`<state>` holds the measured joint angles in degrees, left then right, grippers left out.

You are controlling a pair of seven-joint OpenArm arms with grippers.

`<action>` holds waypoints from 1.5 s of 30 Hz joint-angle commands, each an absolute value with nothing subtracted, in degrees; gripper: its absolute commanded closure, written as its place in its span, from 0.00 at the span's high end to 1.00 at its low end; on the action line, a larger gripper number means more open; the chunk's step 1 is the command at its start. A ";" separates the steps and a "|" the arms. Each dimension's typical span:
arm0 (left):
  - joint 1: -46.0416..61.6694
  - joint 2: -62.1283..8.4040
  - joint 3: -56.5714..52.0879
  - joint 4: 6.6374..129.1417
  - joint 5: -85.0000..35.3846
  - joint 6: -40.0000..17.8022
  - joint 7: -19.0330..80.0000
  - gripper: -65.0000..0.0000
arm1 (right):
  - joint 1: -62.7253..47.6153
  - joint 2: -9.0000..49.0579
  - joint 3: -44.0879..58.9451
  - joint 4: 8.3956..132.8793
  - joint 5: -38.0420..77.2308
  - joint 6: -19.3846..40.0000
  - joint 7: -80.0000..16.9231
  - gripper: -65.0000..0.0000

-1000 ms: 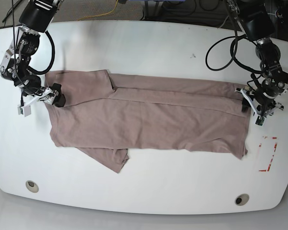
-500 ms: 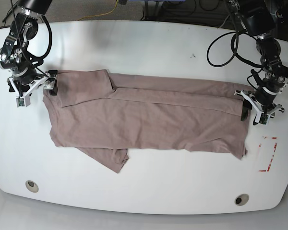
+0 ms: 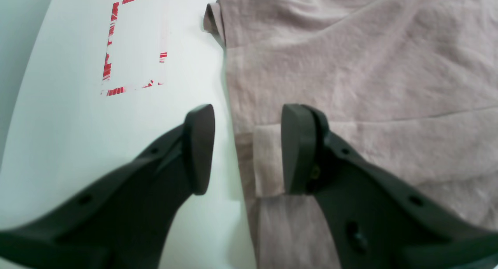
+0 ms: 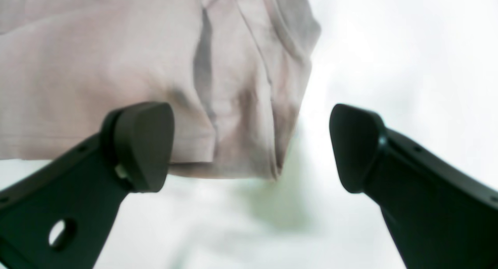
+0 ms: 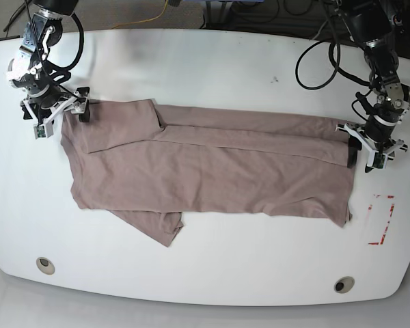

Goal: Layout the t-shirt on the table in an organized manner, then fold the t-shirt properly
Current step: 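Pinch the folded edge with both grippers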

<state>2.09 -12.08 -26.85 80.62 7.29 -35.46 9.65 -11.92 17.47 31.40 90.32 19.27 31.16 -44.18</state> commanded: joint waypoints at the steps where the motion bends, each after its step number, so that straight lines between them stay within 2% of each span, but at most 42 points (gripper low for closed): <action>1: 1.36 -12.88 -27.12 81.63 6.29 -35.21 8.31 0.40 | -11.21 18.86 31.69 89.01 19.38 31.34 -41.71 0.93; 12: 2.24 -12.88 -28.88 81.63 6.29 -35.21 8.31 0.41 | -11.12 19.12 31.69 83.65 19.38 31.34 -37.14 0.93; 15: 2.33 -12.88 -28.88 81.63 6.29 -35.21 8.31 0.41 | -11.12 19.12 31.69 83.12 19.47 31.34 -36.00 0.91; 18: 2.51 -12.88 -28.88 81.63 6.29 -35.21 8.31 0.41 | -11.12 18.77 31.69 83.12 19.47 31.34 -35.74 0.80; 20: 2.51 -12.88 -28.88 81.63 6.29 -35.21 8.31 0.41 | -11.12 18.68 31.69 83.12 19.47 31.43 -35.65 0.70; 23: 2.51 -12.88 -28.88 81.63 6.29 -35.21 8.31 0.41 | -11.12 18.59 31.69 83.12 19.56 31.43 -35.56 0.52; 27: 2.51 -12.88 -28.97 81.63 6.29 -35.21 8.31 0.41 | -11.12 17.63 31.69 83.12 19.56 31.43 -35.56 0.21; 31: 2.95 -12.88 -28.97 81.63 6.29 -35.21 8.31 0.41 | -11.12 17.54 31.69 83.12 19.38 31.43 -35.65 0.00; 45: 3.38 -12.88 -30.02 81.36 6.37 -35.30 8.40 0.41 | -11.30 17.36 31.69 83.03 19.38 31.34 -35.65 0.00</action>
